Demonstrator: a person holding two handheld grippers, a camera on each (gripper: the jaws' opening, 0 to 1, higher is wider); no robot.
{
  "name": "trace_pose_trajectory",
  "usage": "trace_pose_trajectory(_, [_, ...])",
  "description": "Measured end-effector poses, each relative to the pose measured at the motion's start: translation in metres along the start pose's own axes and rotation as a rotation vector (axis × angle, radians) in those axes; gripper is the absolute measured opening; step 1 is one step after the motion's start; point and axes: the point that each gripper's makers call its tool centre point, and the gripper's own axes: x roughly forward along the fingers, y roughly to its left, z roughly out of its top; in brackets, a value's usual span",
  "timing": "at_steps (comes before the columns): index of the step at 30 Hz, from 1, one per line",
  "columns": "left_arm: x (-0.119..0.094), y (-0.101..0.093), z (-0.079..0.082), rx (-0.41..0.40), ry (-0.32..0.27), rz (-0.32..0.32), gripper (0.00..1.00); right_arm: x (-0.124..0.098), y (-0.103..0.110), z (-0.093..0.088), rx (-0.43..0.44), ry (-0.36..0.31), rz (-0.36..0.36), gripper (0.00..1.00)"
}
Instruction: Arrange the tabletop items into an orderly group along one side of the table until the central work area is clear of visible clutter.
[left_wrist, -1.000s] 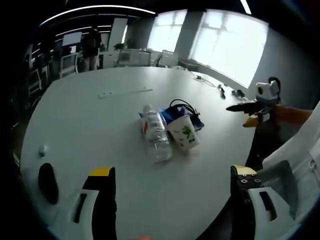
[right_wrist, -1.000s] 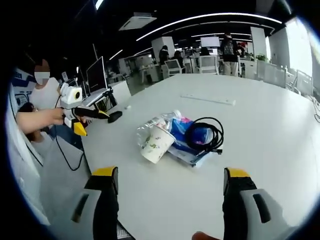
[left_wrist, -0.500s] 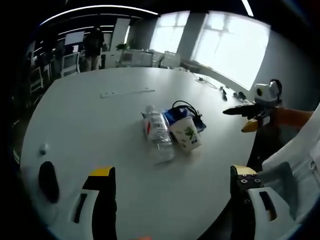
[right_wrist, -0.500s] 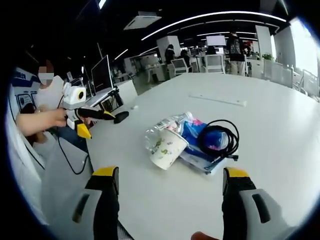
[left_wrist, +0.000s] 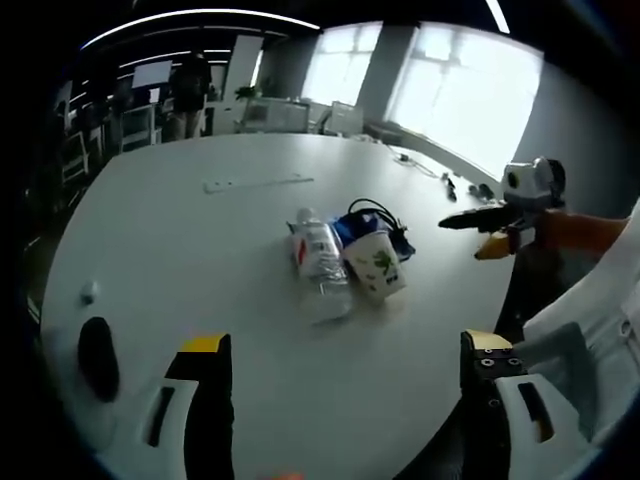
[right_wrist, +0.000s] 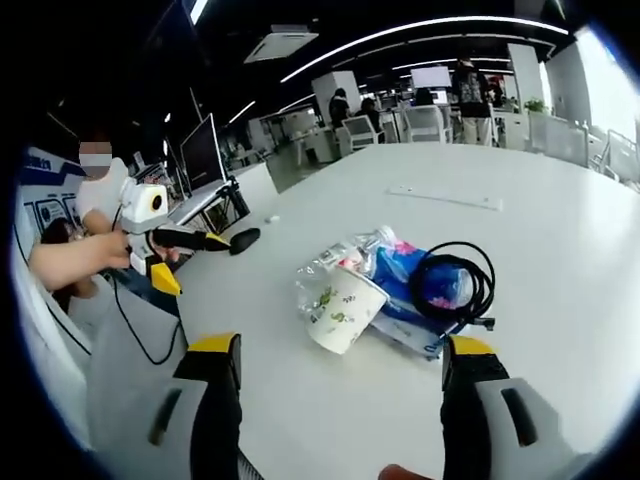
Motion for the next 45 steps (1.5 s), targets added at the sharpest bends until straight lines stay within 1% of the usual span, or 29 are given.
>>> trace_pose_trajectory(12, [-0.002,0.003,-0.002,-0.007,-0.002,0.004,0.92,0.017,0.001,0.000,0.024,0.017,0.000,0.78])
trace_pose_trajectory(20, [-0.004,0.001,-0.005,-0.011,0.001,0.002,0.91,0.026,0.000,0.006,0.074,0.013,-0.002,0.75])
trace_pose_trajectory(27, [-0.005,-0.002,-0.006,-0.016,0.004,0.002,0.92,0.036,0.000,0.008,0.091,0.024,0.005,0.74])
trace_pose_trajectory(34, [-0.006,0.001,-0.007,-0.020,0.006,0.004,0.91,0.045,-0.003,0.009,0.131,0.023,0.005,0.73])
trace_pose_trajectory(45, [-0.006,0.004,-0.010,-0.028,0.008,0.006,0.91,0.059,-0.004,0.005,0.162,0.042,0.001,0.72])
